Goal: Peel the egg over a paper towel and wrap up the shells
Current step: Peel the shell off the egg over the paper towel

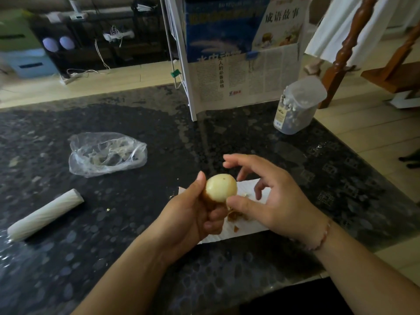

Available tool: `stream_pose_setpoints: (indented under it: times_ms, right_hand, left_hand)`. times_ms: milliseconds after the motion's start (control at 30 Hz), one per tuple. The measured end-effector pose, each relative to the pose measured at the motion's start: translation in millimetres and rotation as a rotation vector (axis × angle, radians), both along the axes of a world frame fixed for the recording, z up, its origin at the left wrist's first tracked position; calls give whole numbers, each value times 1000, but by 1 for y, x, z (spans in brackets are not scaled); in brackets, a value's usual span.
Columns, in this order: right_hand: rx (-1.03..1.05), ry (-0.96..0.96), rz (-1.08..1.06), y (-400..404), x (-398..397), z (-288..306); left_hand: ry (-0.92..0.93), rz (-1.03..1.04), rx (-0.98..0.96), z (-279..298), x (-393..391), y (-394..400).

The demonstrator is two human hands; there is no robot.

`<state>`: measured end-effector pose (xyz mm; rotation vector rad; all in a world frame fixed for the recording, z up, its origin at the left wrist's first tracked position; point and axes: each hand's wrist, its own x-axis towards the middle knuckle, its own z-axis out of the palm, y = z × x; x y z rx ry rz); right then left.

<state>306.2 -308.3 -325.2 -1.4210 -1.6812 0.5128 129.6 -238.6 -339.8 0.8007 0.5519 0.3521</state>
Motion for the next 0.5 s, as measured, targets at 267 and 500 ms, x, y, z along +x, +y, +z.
stream_pose_setpoints:
  times_ms: [267, 500]
  right_hand:
    - [-66, 411, -198, 1, -12, -1]
    - [-346, 1019, -83, 1, -25, -2]
  left_hand:
    - [131, 74, 342, 4, 3, -14]
    - [183, 382, 761, -2, 12, -33]
